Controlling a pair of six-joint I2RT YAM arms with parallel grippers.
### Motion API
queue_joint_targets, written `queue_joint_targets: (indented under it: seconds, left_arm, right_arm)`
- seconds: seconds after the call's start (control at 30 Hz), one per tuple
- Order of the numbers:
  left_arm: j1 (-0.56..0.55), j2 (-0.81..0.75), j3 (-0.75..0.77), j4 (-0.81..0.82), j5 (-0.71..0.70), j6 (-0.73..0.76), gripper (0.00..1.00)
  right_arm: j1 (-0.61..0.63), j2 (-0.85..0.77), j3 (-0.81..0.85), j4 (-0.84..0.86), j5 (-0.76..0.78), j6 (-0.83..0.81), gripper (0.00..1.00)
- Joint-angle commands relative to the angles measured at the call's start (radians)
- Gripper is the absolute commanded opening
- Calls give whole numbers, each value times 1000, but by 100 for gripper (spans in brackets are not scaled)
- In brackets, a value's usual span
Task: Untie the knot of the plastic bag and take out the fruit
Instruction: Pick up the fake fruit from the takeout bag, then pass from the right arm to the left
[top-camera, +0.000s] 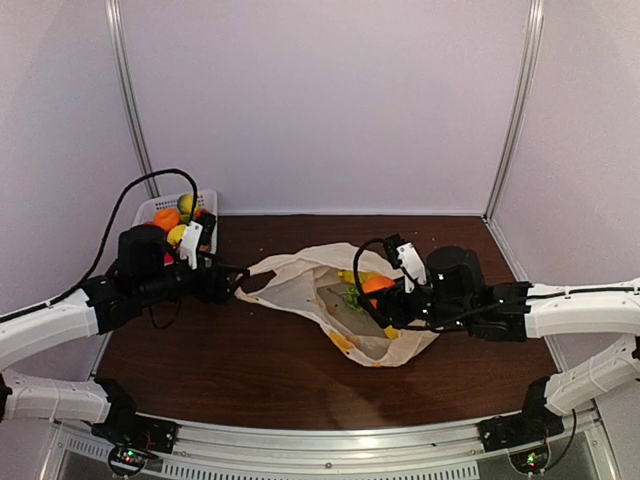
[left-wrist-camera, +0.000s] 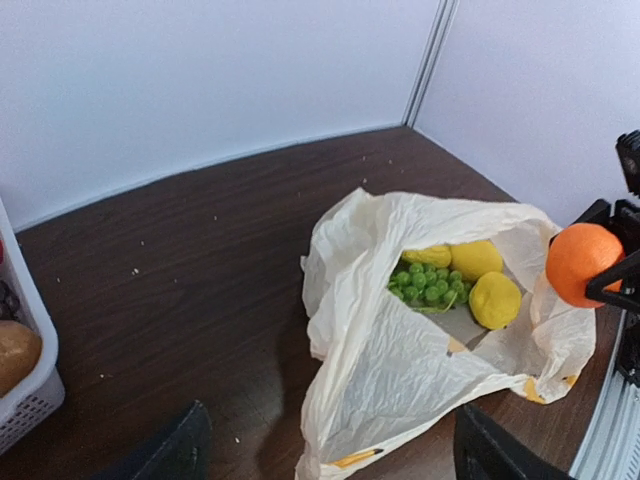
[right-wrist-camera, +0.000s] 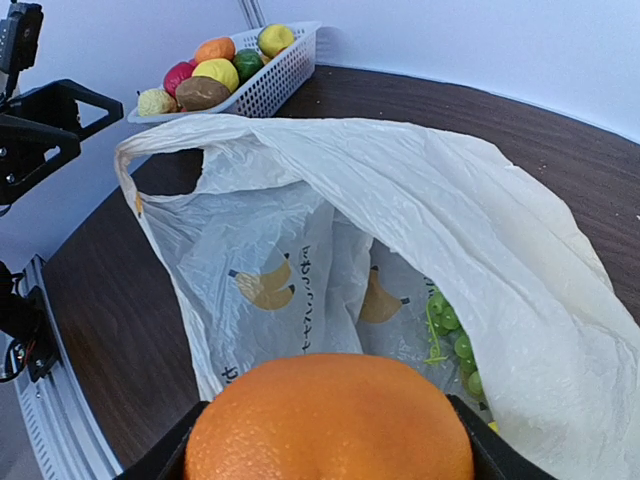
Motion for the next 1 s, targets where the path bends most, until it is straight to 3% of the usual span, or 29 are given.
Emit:
queue_joint_targets:
  seconds: [0.0, 0.17, 0.3, 0.47, 0.7, 0.97]
  left_arm:
    - [-46, -165, 32, -8, -14, 100, 87]
    - [-231, -223, 59, -48, -100, 199, 88]
    - [-447, -144, 93, -22, -231, 295, 90]
    - [-624, -10, 136, 121, -302, 443, 90]
    - [-694, 129, 155, 312, -339, 535, 95]
    - [-707, 212, 200, 366, -300, 551, 98]
  right_arm:
    - [-24, -23, 18, 32, -140, 43, 62]
    - [-35, -23, 62, 69, -334, 75, 63]
    - [-36, -29, 92, 126, -509, 135, 63]
    - [-31, -51, 96, 209, -647, 228, 63]
    - [-9, -48, 97, 257, -727, 273, 64]
    - [8, -16, 84, 341, -776, 326, 64]
